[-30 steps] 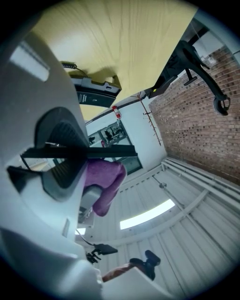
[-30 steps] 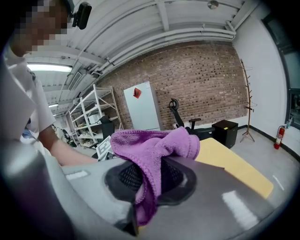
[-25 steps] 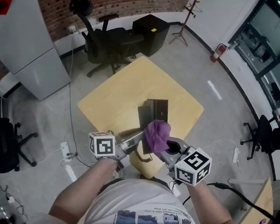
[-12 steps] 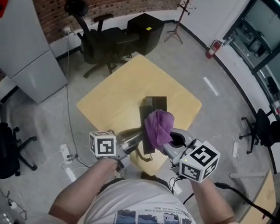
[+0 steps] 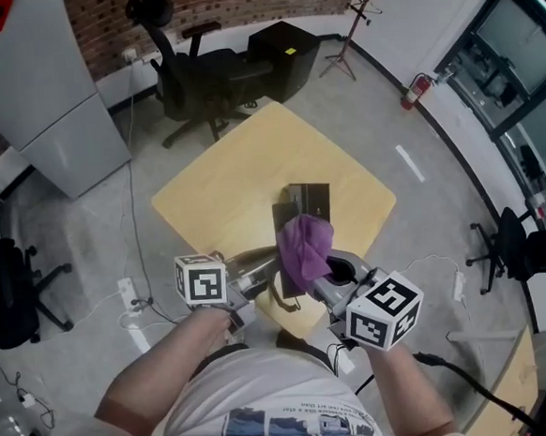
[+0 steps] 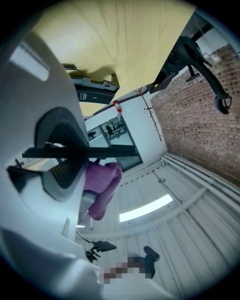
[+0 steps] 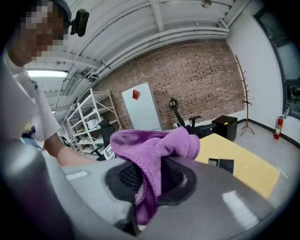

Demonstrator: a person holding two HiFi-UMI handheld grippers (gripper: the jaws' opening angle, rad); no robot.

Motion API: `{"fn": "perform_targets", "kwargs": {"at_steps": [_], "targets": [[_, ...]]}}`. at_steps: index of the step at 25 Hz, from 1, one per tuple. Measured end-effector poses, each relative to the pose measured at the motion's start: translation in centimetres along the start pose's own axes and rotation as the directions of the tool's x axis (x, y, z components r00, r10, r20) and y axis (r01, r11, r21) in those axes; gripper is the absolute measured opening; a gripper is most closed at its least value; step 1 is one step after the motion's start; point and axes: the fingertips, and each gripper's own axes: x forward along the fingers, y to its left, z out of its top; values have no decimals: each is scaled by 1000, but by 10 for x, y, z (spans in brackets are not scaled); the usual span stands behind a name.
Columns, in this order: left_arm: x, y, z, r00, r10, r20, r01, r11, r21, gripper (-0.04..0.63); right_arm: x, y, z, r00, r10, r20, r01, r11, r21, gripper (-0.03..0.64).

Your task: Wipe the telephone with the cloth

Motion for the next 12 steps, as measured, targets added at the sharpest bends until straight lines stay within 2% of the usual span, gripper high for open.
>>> {"fn": "perform_targets", "kwargs": {"at_steps": [8,12], "targets": [[-8,-5,29,998,-42,45,43,999,-16,78,-14,26,-50,997,26,-74,-23,999,39,44],[-9,-12,35,995,-96,33,96,995,-12,79,-29,26,-44,999,28,-42,-26,998,49,44]]}}
